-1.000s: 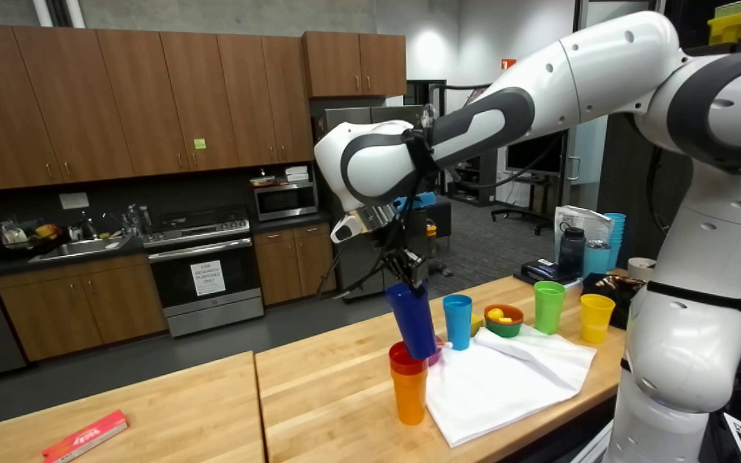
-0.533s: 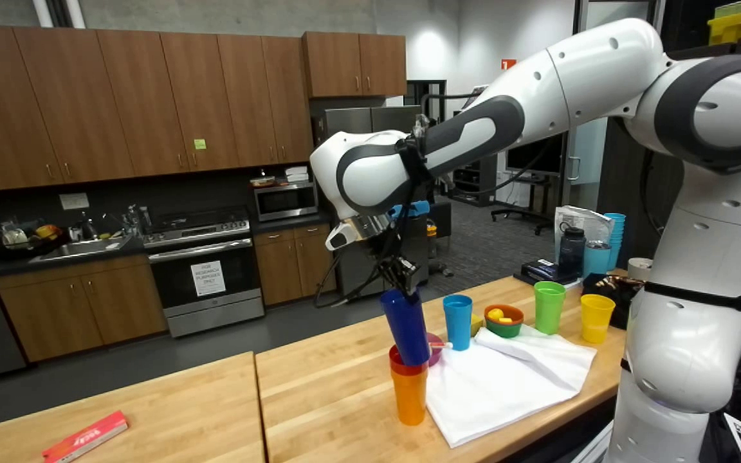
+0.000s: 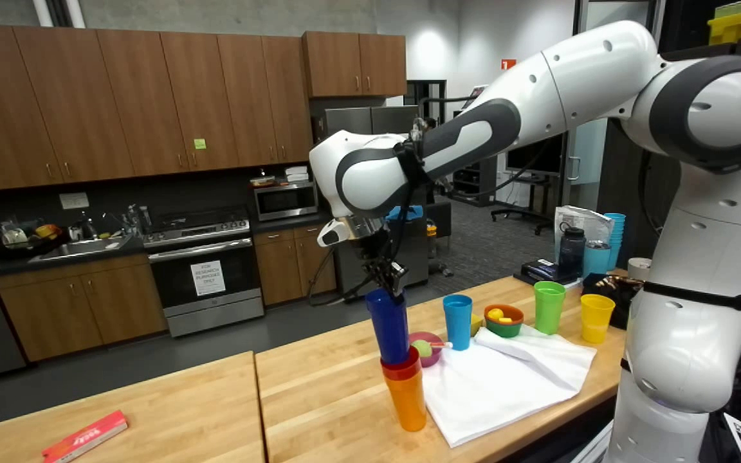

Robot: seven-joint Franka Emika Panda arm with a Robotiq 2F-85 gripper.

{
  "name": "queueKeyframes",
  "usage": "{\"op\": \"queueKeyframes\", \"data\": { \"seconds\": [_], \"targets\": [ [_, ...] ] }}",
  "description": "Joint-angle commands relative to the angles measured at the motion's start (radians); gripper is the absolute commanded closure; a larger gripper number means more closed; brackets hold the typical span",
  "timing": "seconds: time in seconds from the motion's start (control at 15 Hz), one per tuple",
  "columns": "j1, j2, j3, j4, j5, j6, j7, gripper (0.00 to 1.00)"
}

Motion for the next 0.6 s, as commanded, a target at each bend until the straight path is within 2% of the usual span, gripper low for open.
{"op": "queueKeyframes", "data": {
  "seconds": [0.0, 0.53],
  "targets": [
    [-0.005, -0.021, -0.006, -0.017, -0.014, 0.032, -0.003, 0.99],
    [-0.006, -0.064, -0.006, -0.046, -0.047, 0.059, 0.020, 0.99]
  ]
}}
